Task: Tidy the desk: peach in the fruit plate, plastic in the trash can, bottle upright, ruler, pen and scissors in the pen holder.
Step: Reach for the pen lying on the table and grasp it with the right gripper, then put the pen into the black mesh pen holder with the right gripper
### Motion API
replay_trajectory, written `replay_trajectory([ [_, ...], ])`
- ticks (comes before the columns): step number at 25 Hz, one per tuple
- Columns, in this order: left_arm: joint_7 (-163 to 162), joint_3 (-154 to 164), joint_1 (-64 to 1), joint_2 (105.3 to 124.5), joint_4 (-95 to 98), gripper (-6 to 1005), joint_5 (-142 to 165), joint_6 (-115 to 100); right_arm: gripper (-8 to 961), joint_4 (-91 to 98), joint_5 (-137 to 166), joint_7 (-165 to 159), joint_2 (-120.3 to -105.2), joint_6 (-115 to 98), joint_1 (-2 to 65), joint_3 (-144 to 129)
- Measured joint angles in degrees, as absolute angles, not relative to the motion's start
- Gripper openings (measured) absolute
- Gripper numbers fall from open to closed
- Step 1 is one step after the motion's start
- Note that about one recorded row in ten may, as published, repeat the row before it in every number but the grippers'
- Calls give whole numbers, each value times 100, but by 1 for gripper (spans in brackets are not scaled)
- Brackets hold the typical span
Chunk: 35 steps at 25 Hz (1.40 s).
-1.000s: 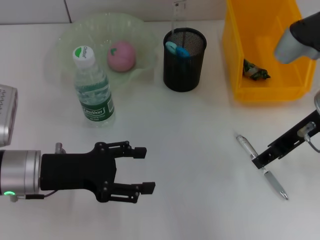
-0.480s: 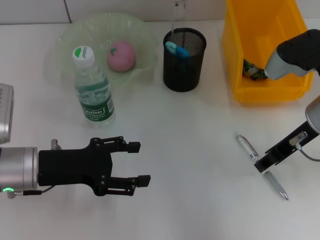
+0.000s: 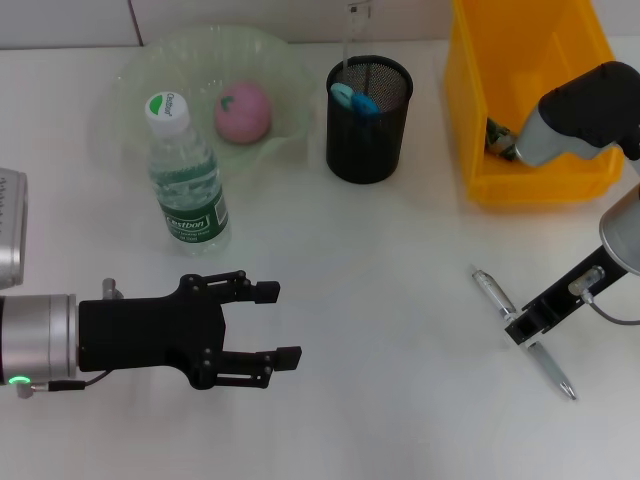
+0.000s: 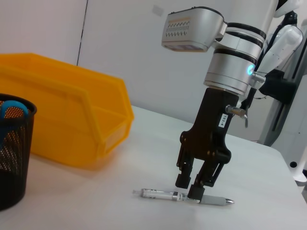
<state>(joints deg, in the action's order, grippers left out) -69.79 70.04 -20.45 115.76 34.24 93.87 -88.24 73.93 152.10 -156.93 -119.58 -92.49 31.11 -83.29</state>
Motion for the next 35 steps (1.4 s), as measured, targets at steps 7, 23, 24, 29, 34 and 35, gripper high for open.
replay_trajectory([
  [7,-6936,7005,-2018,11599,3425,841,9388,-8770,348,7395,15205,-15807,-11968,-9162,3111,-8608],
  [23,-6913,7005,-1964,11620,3419,840,9396,-8770,108,7556,15215,-15840,-11971,-9063,3039,-8903],
  [24,-6913,7005,-1961,11619,3419,840,9396,-8771,108,7613,15215,-15831,-11970,-9067,3020,-8888],
  [29,-6914,7003,-1942,11619,3419,840,9388,-8775,107,8031,15203,-15731,-11970,-9153,2855,-8790],
  [34,-6916,6992,-1941,11619,3418,840,9357,-8815,107,8414,14775,-15373,-11974,-9303,2682,-8070],
  [35,-6919,6989,-1942,11619,3419,840,9353,-8816,107,8455,14638,-15269,-11970,-9359,2657,-7880],
])
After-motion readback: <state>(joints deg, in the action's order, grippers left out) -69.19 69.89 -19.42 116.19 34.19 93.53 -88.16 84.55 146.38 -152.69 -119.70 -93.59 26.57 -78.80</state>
